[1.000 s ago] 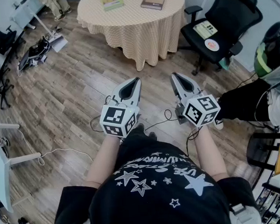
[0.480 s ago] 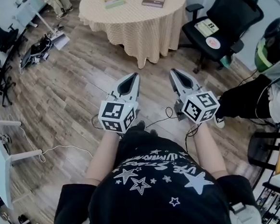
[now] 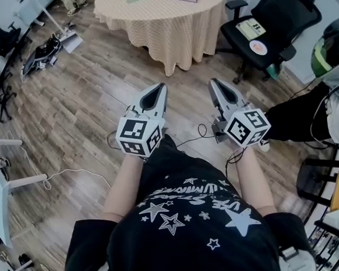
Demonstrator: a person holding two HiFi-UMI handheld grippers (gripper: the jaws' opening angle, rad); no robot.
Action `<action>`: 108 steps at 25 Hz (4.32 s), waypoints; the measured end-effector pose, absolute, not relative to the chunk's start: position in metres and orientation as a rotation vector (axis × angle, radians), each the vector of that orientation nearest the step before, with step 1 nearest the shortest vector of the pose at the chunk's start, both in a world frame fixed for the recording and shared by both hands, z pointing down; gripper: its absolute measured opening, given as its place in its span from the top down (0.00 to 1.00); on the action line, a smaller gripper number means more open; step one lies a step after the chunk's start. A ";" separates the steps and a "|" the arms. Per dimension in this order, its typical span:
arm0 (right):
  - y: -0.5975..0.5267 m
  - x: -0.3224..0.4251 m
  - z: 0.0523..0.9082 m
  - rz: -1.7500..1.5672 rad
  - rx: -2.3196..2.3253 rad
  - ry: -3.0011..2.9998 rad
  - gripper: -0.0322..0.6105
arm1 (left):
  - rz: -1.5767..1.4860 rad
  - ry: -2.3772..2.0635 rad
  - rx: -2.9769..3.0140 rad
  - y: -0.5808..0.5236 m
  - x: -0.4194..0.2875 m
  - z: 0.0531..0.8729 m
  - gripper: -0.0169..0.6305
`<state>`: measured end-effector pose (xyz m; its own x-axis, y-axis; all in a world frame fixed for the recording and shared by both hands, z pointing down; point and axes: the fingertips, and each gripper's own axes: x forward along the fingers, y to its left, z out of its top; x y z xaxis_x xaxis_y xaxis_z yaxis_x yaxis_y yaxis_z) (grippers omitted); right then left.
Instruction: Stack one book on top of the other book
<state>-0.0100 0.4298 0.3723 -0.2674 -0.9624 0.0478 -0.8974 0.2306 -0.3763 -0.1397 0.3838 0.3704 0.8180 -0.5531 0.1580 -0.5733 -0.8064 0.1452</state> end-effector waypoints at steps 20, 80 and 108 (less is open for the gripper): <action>0.283 0.042 0.397 -0.590 -1.880 2.298 0.90 | 0.161 -0.880 2.758 0.227 -0.110 0.387 0.96; -0.141 0.301 0.474 -0.917 -1.998 2.048 0.90 | 0.381 -0.769 2.680 -0.191 0.115 0.439 0.96; -0.218 0.342 0.566 -1.326 -1.900 2.129 0.71 | 0.696 -0.753 2.572 -0.276 0.208 0.516 0.79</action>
